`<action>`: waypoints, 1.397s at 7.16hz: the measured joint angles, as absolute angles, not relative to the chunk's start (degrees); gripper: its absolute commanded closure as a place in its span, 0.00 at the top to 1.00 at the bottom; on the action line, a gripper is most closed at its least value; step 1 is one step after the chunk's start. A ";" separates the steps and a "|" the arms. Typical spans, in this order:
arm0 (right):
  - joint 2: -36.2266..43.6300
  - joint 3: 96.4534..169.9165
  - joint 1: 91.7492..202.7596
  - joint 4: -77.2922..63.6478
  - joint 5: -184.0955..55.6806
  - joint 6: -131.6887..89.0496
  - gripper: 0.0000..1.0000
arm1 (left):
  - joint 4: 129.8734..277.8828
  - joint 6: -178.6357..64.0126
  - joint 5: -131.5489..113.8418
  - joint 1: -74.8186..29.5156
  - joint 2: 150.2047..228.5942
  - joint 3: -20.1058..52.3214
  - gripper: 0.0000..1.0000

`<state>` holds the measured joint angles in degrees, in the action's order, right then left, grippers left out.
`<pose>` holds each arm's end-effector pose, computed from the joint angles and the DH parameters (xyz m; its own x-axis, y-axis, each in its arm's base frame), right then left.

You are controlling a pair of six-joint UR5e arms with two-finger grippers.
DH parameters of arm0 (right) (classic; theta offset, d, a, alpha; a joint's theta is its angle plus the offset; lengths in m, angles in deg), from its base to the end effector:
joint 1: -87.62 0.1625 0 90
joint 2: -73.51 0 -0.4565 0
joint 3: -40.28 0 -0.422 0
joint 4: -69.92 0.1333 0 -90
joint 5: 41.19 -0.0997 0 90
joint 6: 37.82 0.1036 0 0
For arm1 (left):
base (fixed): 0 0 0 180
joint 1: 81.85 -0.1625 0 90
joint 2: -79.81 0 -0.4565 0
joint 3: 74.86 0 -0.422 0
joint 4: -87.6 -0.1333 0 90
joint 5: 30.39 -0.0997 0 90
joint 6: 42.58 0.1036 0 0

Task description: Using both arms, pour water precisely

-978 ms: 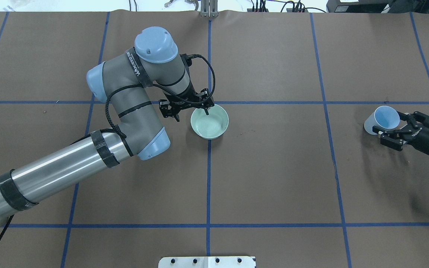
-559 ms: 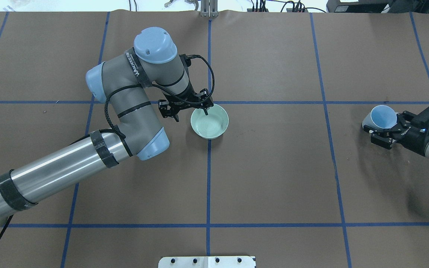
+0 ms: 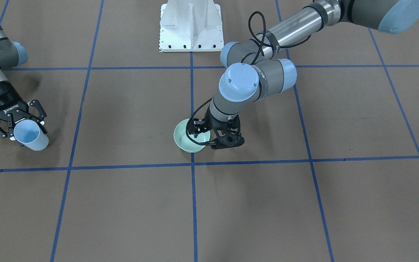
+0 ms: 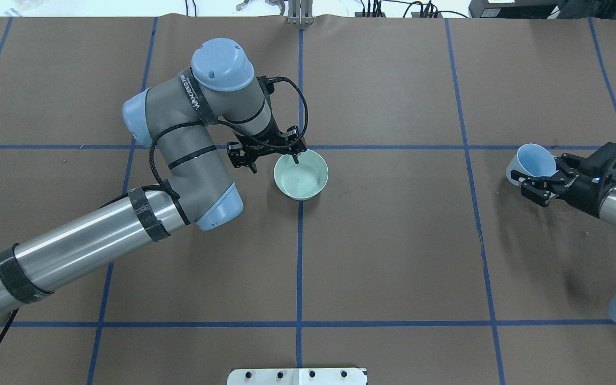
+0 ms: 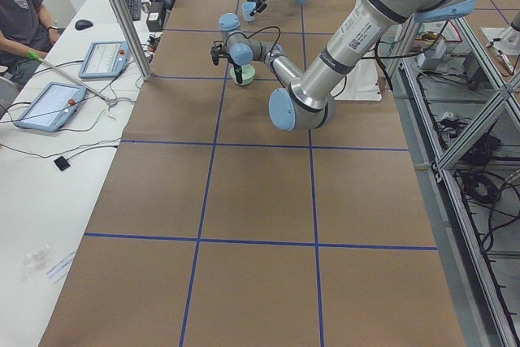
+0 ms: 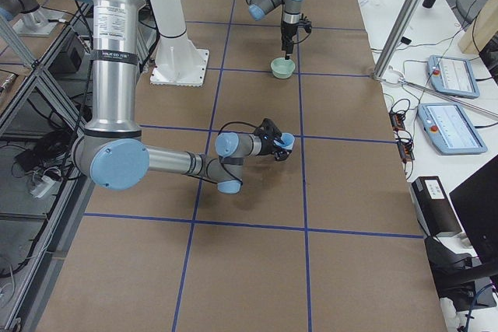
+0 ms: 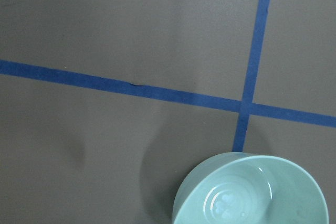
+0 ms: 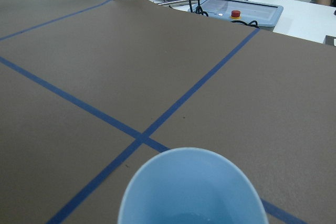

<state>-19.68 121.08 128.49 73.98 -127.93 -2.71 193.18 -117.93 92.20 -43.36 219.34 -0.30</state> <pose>-0.2897 -0.4348 0.6252 0.6322 -0.5330 0.5623 -0.3106 0.4906 0.8142 0.5997 -0.5759 0.2028 0.5414 -0.1583 -0.8257 0.0683 0.9872 -0.1445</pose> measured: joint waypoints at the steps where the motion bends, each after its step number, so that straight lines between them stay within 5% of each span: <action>1: -18.74 126.40 128.41 65.92 -126.83 -2.58 0.12 | 193.11 -117.55 93.09 -42.09 218.50 1.31 1.00; 3: -14.01 137.61 124.80 45.13 -120.86 -2.45 0.12 | 193.10 -111.98 97.86 -36.87 212.16 5.98 1.00; 5: -1.17 143.62 115.76 18.47 -110.29 -2.02 0.12 | 193.14 -101.27 102.19 -31.31 203.78 9.57 1.00; 8: 18.90 141.78 108.35 -16.11 -102.58 -1.48 0.11 | 193.21 -95.05 103.78 -27.96 200.35 8.82 1.00; 10: 27.59 134.39 107.67 -25.94 -100.72 -2.97 0.11 | 193.34 -94.66 103.82 -27.81 200.29 7.98 1.00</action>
